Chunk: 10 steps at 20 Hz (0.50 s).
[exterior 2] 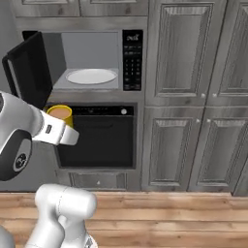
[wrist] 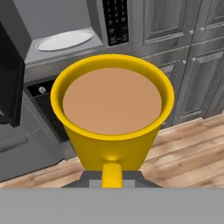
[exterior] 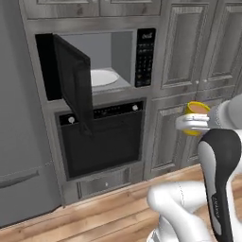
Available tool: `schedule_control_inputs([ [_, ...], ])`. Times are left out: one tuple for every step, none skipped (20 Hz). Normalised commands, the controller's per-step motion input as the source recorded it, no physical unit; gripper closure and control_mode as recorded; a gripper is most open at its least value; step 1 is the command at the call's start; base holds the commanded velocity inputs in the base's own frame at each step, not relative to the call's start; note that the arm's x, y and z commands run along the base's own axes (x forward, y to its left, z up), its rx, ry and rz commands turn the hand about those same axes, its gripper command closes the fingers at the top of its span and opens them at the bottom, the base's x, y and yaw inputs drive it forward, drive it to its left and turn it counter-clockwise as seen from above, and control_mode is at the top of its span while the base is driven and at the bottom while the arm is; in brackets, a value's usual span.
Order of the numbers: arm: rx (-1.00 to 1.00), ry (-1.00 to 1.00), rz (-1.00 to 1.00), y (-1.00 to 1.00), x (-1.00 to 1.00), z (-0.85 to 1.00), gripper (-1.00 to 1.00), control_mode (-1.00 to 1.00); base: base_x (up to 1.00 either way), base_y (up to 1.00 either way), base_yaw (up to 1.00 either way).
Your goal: Pick the cup of tea, navigate to the dining table, and place it on the saucer.
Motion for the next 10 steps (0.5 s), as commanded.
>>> schedule_control_inputs([
  [0.0,0.0,0.0,0.0,0.0,0.0,1.0,1.0,-0.17,-0.39,-0.5],
  [0.0,0.0,0.0,0.0,0.0,0.0,1.0,1.0,-0.12,-0.41,-0.66],
  [0.0,0.0,0.0,0.0,0.0,0.0,1.0,1.0,-0.11,-0.41,-0.75],
  [0.0,0.0,0.0,0.0,0.0,0.0,1.0,1.0,-0.01,-0.33,-0.81],
  [0.0,0.0,0.0,0.0,0.0,0.0,1.0,1.0,0.0,-0.16,-0.89],
  [0.0,0.0,0.0,0.0,0.0,0.0,1.0,1.0,0.0,-0.09,-0.92],
  [0.0,0.0,0.0,0.0,0.0,0.0,1.0,1.0,0.0,-0.05,-0.93],
  [0.0,0.0,0.0,0.0,0.0,0.0,1.0,1.0,0.0,0.0,-0.97],
  [0.0,0.0,0.0,0.0,0.0,0.0,1.0,1.0,0.0,0.0,-0.99],
  [0.0,0.0,0.0,0.0,0.0,0.0,1.0,1.0,0.0,0.0,-0.99],
])
